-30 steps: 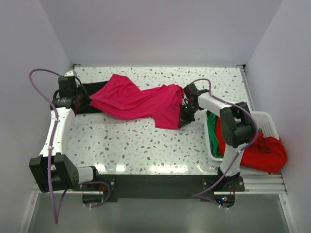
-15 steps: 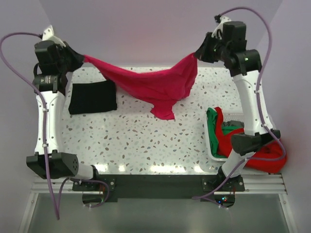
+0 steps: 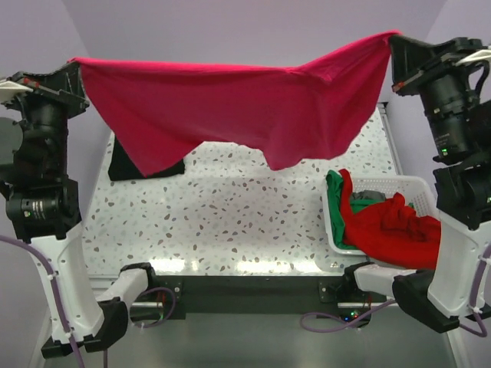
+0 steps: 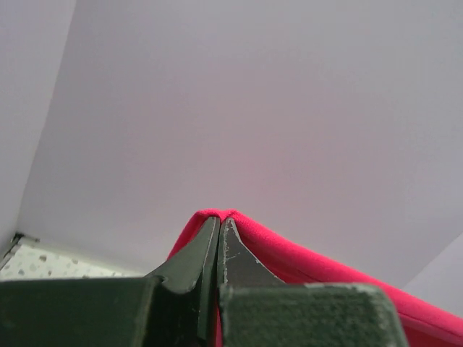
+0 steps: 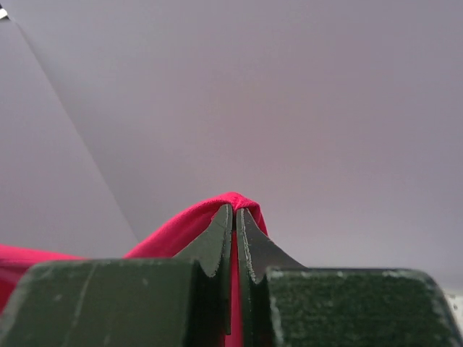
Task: Fold and stack the t-shirts
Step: Flatten the tshirt out
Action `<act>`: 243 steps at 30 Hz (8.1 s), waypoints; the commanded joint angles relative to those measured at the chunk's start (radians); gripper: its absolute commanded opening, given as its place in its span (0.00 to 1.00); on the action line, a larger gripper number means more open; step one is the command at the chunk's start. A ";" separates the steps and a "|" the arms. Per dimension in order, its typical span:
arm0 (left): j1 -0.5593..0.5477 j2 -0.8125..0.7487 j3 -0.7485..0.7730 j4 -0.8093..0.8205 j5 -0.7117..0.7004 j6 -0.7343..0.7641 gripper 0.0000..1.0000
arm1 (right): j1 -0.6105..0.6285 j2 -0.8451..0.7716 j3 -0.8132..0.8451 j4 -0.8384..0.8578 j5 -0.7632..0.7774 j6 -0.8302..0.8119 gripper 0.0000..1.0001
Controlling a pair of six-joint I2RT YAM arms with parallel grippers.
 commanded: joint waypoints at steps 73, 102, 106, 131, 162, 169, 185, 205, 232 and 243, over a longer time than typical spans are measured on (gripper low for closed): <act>-0.018 0.774 -0.129 0.105 0.187 0.076 0.66 | -0.043 0.900 -0.049 0.223 -0.094 0.091 0.99; -0.198 0.341 -0.993 0.152 0.172 -0.042 0.69 | 0.110 0.536 -0.865 0.139 -0.252 0.085 0.99; -0.198 0.381 -1.034 0.184 0.176 -0.050 0.70 | 0.120 0.583 -0.869 0.132 -0.266 0.078 0.99; -0.064 0.576 -0.959 0.207 0.084 0.016 0.71 | 0.127 0.857 -0.670 0.033 -0.329 0.088 0.98; -0.028 -0.001 -1.180 -0.242 -0.288 -0.304 0.57 | 0.130 0.687 -0.443 -0.145 -0.461 0.075 0.98; -0.004 0.081 -1.192 -0.178 -0.281 -0.297 0.48 | 0.130 0.602 -0.515 -0.148 -0.461 0.080 0.98; 0.058 0.212 -1.225 0.000 -0.235 -0.234 0.06 | 0.129 0.535 -0.655 -0.213 -0.349 0.048 0.98; 0.263 0.365 -1.083 0.103 -0.038 0.002 0.00 | 0.219 0.421 -0.957 -0.246 0.003 0.330 0.96; 0.264 0.373 -1.086 0.121 0.052 0.113 0.00 | 0.282 0.508 -1.077 -0.038 0.087 0.468 0.68; 0.285 0.393 -1.070 0.115 0.034 0.114 0.00 | 0.281 0.334 -1.004 -0.377 0.167 0.485 0.00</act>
